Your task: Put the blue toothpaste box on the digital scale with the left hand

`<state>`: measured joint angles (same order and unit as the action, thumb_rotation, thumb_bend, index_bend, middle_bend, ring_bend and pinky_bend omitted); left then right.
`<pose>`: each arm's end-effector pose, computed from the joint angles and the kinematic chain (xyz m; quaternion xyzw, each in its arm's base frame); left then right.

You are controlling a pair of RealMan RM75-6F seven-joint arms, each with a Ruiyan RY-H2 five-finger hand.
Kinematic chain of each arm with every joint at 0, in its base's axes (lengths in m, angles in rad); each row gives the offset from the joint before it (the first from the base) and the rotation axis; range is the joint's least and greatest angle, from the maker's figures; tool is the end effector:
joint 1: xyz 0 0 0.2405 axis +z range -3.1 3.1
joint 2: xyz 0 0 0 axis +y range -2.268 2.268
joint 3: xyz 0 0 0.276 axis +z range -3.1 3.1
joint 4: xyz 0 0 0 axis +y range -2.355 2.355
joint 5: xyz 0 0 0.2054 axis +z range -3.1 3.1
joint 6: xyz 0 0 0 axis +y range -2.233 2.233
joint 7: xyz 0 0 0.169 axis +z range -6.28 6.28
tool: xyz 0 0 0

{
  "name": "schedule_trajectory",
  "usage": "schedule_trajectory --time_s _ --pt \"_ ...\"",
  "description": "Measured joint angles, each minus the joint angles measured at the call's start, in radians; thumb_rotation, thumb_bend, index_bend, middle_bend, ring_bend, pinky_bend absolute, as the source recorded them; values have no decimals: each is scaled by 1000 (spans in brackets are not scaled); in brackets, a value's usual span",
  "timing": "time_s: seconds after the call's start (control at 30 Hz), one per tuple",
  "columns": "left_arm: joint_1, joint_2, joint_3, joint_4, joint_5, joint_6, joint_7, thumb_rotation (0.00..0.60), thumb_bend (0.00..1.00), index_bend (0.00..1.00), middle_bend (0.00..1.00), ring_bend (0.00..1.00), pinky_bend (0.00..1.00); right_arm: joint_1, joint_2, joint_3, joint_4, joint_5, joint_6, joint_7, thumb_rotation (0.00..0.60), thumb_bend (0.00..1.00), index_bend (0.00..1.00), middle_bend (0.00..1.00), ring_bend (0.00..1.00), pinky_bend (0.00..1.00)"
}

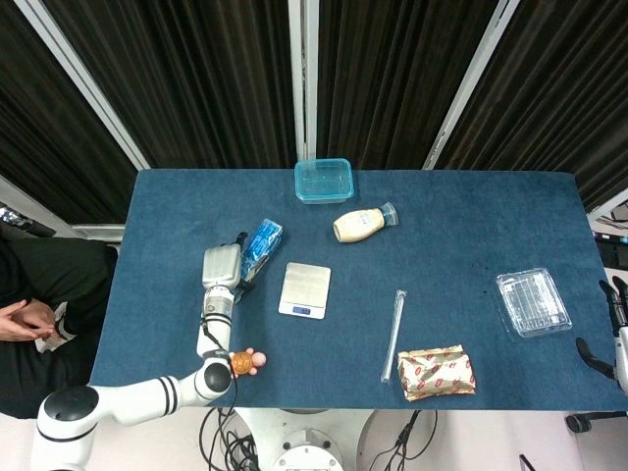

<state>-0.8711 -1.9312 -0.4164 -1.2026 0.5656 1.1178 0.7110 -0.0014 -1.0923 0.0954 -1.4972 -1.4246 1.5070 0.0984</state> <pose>-0.1386 0.4150 -0.0872 -0.6090 -0.4984 -0.3074 0.5350 -0.3718 -0.1859 0.2114 0.5421 -0.3916 0.3626 0.6491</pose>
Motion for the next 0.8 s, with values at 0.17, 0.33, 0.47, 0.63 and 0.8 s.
schedule_trajectory --time_s 0.17,0.33,0.47,0.63,0.8 --pt "1 6 7 9 7 -31 -23 600 246 421 578 536 733 1 2 -1 -2 1 -5 -2 600 211 0 0 0 0" --pt "3 8 8 9 36 -26 -55 600 280 457 613 570 764 1 2 0 -1 3 -5 0 600 212 0 0 0 0" --pt "9 18 11 -8 95 -14 -101 600 284 473 628 585 783 1 3 1 -1 3 -4 -2 600 212 0 0 0 0" --pt "18 53 26 -64 188 -21 -169 600 284 473 629 585 787 3 0 2 -2 2 -5 -3 600 212 0 0 0 0" --pt "17 106 76 -104 350 -75 -252 600 284 473 629 585 782 -1 1 4 -2 1 6 0 600 212 0 0 0 0"
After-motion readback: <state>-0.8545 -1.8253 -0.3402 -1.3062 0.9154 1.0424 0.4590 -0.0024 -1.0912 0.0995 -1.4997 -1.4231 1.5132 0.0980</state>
